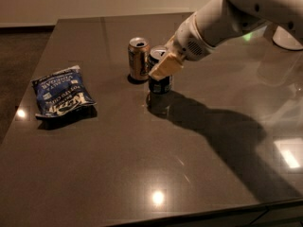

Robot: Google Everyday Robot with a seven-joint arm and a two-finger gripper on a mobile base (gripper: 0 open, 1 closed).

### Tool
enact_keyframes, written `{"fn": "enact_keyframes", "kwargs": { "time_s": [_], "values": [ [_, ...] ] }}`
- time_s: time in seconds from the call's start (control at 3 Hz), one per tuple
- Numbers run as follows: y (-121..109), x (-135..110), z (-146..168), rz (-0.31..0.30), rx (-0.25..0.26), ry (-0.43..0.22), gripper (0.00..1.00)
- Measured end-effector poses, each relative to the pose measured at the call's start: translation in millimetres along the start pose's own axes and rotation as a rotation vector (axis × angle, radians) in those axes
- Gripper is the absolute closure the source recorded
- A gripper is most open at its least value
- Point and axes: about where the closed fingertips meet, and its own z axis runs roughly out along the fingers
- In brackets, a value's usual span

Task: Move pepsi can near orange can

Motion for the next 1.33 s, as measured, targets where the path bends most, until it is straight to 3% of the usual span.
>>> {"fn": "enact_keyframes", "kwargs": {
  "time_s": [0.33,1.33],
  "values": [
    [-16,1,17,0.01,0.017,-0.006,0.84],
    [-31,2,38,0.013,0.011,0.024,0.13]
  ]
}}
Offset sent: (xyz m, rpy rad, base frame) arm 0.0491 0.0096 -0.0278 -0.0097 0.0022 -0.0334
